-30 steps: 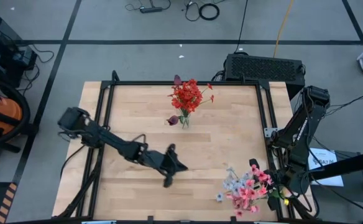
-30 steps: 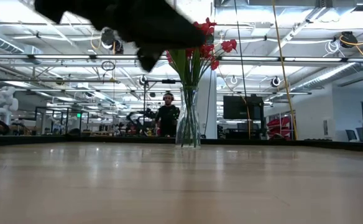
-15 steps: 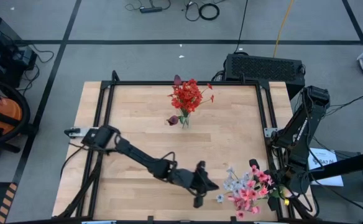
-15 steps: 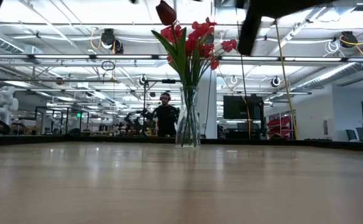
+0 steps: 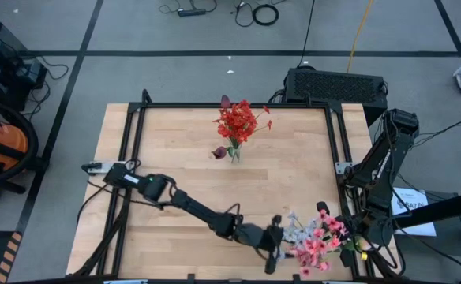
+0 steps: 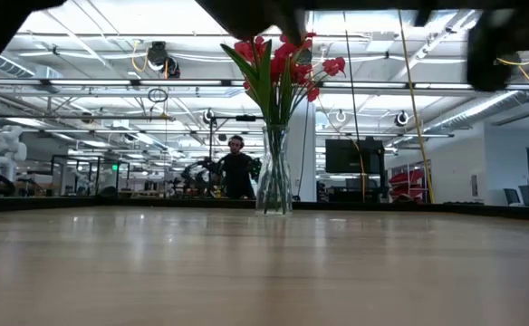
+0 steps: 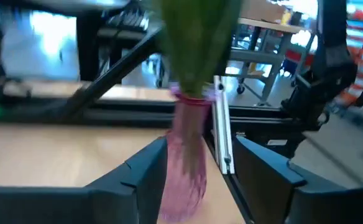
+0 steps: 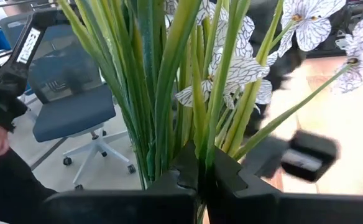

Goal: Sort flowers into vase by color
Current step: Put the white flower in the purple vase

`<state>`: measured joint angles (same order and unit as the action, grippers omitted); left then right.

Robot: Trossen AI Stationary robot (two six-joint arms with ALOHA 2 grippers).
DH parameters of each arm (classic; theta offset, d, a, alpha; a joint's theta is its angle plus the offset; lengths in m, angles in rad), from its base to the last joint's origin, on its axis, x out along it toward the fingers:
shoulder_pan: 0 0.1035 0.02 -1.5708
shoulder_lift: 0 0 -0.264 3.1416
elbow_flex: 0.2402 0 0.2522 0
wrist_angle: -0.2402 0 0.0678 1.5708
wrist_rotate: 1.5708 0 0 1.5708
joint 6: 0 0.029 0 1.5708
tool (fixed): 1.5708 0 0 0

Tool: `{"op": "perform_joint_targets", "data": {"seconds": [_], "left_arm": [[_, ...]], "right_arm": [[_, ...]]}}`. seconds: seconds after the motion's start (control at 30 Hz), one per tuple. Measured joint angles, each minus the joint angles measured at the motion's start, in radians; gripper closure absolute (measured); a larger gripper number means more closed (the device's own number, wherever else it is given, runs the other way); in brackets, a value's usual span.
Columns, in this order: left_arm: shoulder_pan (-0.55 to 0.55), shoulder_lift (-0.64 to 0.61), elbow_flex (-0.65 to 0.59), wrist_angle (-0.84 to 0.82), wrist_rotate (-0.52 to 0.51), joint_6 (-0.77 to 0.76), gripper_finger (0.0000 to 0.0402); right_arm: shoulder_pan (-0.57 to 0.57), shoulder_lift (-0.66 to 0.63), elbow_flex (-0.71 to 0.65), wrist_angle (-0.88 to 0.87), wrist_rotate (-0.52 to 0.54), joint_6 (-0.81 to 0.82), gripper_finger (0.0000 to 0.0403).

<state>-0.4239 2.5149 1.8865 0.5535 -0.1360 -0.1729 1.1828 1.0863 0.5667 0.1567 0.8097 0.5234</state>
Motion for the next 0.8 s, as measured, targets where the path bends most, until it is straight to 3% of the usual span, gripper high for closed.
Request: {"op": "perform_joint_targets", "data": {"seconds": [0.07,0.2,0.43,0.63,0.8], "left_arm": [[-0.013,0.064,0.086,0.002,-0.024,0.07,0.0207],[-0.015,0.147,0.213,-0.057,-0.059,0.054,0.0207],[0.019,0.211,0.303,-0.058,-0.064,0.0,0.0207],[0.042,0.256,0.393,-0.06,0.03,0.0,0.0207],[0.041,0.29,0.449,-0.046,0.036,-0.003,0.0207]], "right_arm": [[0.0,0.0,0.0,0.001,0.0,-0.007,0.0403],[0.0,0.0,0.0,0.004,0.0,-0.011,0.0403],[0.0,0.001,0.0,0.016,-0.001,-0.019,0.0403],[-0.002,0.001,0.0,0.017,-0.004,-0.035,0.0403],[-0.003,0.001,0.0,0.018,0.015,-0.039,0.0403]]}}
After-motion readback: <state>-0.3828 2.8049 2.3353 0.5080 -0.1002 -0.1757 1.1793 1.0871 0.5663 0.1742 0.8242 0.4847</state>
